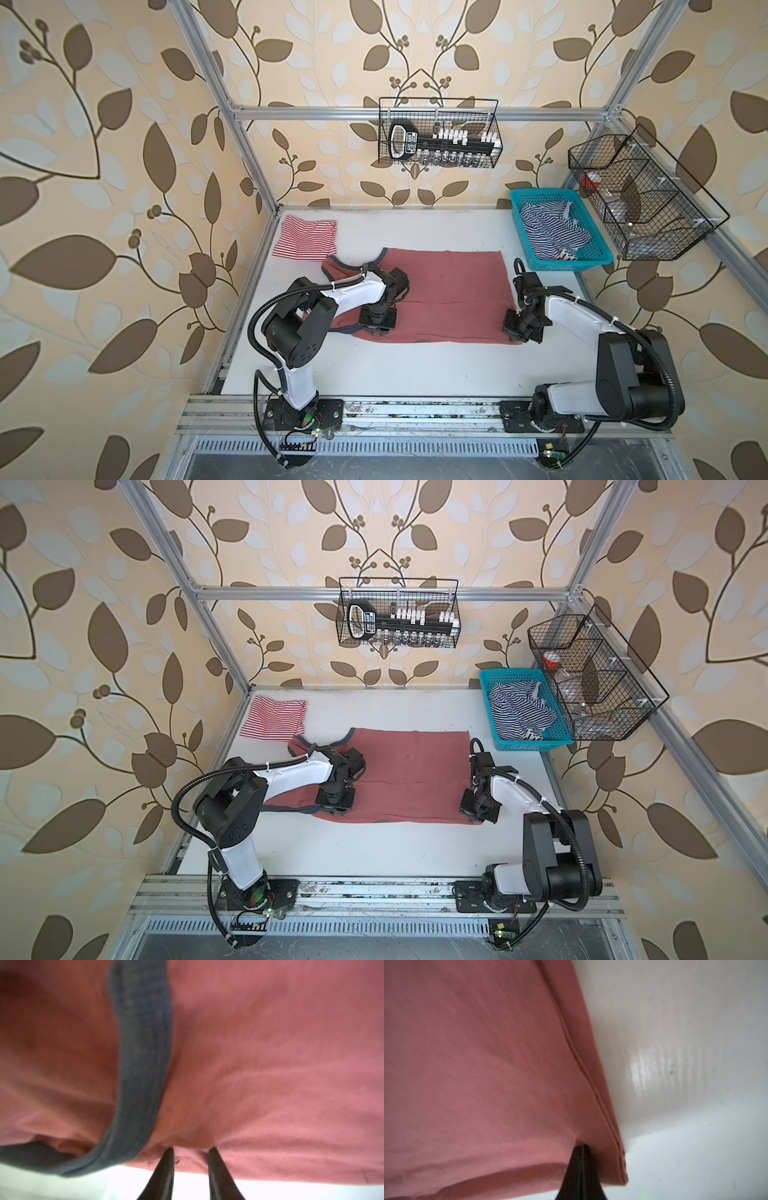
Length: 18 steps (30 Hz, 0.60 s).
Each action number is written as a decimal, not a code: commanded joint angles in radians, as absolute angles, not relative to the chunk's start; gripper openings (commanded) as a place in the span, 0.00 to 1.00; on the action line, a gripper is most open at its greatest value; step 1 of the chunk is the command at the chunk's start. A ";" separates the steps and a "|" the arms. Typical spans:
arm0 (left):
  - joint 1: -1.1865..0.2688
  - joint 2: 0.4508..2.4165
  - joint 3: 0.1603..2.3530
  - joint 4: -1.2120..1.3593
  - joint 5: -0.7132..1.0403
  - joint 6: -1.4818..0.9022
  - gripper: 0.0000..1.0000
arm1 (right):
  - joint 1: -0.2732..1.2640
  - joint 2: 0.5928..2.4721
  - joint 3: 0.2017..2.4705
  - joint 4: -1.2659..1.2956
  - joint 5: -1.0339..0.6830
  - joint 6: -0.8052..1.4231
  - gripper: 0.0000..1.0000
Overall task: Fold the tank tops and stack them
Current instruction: 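Carry the held hem with both grippers over toward the shirt's far edge, then lower the hem onto the far edge with both grippers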
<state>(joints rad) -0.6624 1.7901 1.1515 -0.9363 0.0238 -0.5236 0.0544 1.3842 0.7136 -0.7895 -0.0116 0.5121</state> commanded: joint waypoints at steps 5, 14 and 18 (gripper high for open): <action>-0.650 1.675 1.460 -1.065 0.020 -0.514 0.37 | 0.023 1.373 0.989 -0.847 0.011 0.491 0.03; -0.453 1.984 1.937 -1.159 -0.013 -0.471 0.42 | -0.018 1.643 1.364 -0.799 -0.009 0.401 0.28; -0.400 2.179 2.161 -1.162 0.029 -0.454 0.42 | -0.046 1.807 1.480 -0.803 -0.036 0.374 0.29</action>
<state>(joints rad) -0.4198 2.0747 2.0617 -1.0985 0.0177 -0.4877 -0.0288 1.7218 1.4220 -0.7864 -0.0154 0.4187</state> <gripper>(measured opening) 0.414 0.285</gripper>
